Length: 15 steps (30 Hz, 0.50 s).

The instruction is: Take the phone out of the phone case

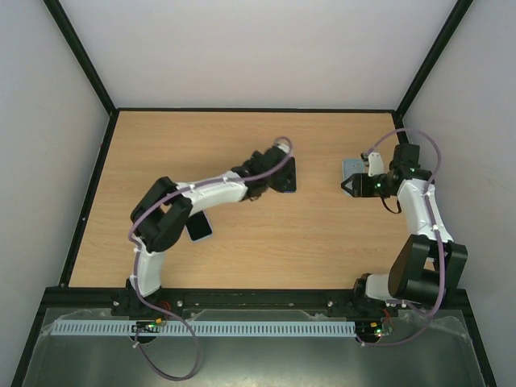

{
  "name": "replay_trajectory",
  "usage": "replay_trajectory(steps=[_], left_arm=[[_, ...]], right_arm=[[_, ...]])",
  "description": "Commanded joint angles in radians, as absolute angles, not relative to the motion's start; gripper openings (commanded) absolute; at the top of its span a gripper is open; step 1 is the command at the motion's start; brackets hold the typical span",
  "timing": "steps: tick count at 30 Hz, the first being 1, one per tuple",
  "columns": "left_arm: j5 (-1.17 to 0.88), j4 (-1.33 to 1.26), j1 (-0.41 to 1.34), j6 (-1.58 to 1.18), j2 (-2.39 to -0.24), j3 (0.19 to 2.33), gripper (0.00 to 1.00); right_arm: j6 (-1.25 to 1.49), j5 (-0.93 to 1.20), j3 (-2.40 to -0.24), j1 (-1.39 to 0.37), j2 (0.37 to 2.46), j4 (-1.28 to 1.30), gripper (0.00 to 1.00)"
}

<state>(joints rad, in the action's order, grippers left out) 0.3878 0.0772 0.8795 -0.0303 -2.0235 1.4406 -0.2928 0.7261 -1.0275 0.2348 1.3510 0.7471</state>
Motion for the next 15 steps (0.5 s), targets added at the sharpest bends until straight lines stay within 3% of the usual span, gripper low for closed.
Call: replay_trajectory(steps=[1,15], left_arm=[[0.288,0.143,0.746,-0.163,-2.015,1.442,1.00],[-0.008,0.241,0.521,-0.087,-2.177,1.557,1.00]], right_arm=[[-0.289,0.913,-0.977,0.216,1.318,0.663,0.50],[-0.254,0.971,-0.903,0.189,1.273,0.604,0.52]])
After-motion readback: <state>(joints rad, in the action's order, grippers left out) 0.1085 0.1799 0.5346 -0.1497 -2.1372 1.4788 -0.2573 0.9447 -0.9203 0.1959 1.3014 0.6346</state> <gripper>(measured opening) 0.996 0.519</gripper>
